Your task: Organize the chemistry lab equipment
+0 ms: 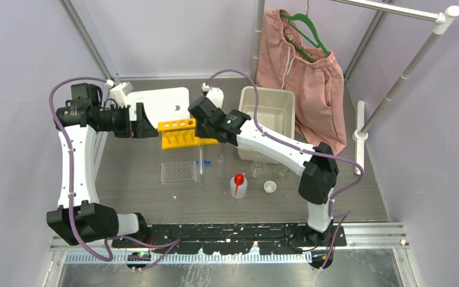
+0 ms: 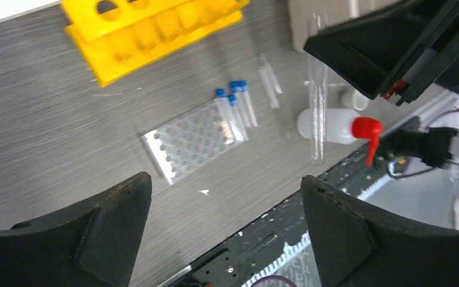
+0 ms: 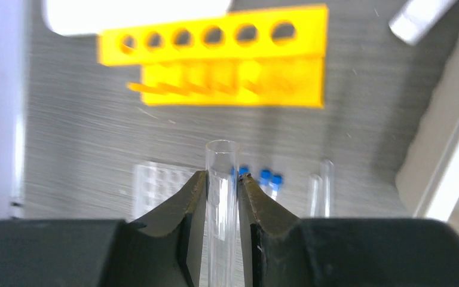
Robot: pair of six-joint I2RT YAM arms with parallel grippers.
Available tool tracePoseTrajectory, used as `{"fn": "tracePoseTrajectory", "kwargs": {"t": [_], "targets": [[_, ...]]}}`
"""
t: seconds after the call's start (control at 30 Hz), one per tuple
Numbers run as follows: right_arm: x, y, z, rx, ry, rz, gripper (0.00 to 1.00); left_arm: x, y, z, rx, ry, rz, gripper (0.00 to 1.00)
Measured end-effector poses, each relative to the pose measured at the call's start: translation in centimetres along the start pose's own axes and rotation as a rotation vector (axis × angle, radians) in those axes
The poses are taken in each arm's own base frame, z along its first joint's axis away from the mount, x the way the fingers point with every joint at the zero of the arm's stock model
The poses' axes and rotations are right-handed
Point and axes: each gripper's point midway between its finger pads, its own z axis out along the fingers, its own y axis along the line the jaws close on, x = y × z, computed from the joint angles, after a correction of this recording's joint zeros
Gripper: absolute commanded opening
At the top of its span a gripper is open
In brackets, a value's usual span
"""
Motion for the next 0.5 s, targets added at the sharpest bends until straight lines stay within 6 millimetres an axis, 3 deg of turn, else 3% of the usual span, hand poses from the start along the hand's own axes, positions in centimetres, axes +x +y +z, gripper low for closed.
{"fn": "tracePoseTrajectory", "kwargs": {"t": [0.27,0.37,0.5], "targets": [[-7.7,7.3,-5.3,-0.25,-0.141,0.011,0.01,1.2,-4.5,-0.6,0.21,-0.043,0.01,0.86],[-8.7,9.6,-6.1,-0.324,-0.16,0.012,0.01,1.8,-5.3,-0.2,0.251,-0.026,0.017,0.81],[-7.9,12.1,-6.1,-0.392,-0.14,-0.004,0.01,2.5,-6.5,0.6,0.305,0.012,0.042,0.74]]}}
